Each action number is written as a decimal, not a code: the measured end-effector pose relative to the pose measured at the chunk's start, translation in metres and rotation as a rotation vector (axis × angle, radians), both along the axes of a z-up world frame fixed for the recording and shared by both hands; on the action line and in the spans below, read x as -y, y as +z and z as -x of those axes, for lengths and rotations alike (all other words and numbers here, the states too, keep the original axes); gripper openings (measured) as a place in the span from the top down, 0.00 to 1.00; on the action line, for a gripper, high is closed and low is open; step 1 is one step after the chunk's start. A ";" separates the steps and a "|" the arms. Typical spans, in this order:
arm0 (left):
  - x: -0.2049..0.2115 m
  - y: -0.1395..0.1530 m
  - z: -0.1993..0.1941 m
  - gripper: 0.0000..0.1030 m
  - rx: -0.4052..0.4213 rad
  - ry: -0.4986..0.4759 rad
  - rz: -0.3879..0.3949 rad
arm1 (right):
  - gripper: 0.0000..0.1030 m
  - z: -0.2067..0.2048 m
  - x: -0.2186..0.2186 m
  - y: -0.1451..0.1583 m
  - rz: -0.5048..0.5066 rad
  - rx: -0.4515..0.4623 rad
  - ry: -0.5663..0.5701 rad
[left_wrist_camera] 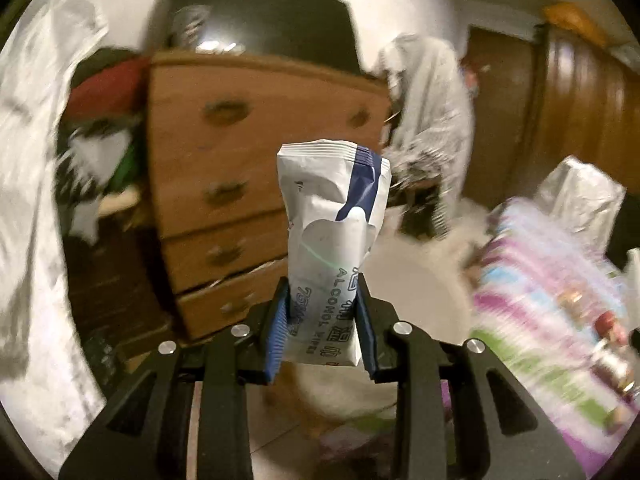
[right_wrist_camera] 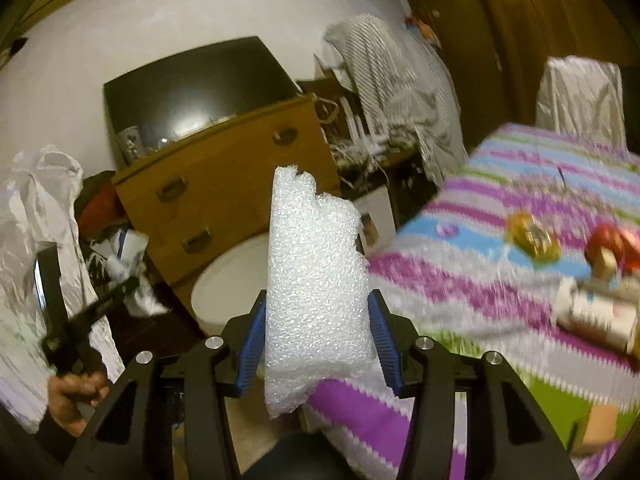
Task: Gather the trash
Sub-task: 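Carry the wrapper packet and foam block over the white bucket with both tools, then open the left tool and right tool to drop both items into the bucket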
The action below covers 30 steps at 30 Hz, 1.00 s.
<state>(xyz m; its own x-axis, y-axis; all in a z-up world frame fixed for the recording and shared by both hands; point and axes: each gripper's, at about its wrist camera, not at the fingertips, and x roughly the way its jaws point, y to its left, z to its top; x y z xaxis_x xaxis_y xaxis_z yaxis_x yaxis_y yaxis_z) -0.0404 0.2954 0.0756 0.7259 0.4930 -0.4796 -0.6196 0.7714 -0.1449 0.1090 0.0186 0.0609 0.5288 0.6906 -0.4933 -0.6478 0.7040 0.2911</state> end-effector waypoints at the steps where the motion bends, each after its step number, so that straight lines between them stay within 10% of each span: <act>1: 0.005 0.010 -0.012 0.71 0.000 -0.025 -0.021 | 0.51 -0.004 -0.007 0.007 0.006 0.015 0.006; 13: -0.002 0.016 -0.109 0.71 -0.079 -0.105 -0.220 | 0.51 -0.084 -0.142 0.045 0.119 -0.081 0.137; 30: -0.033 -0.010 -0.139 0.70 -0.184 -0.122 -0.191 | 0.51 -0.129 -0.240 0.005 0.218 -0.260 0.209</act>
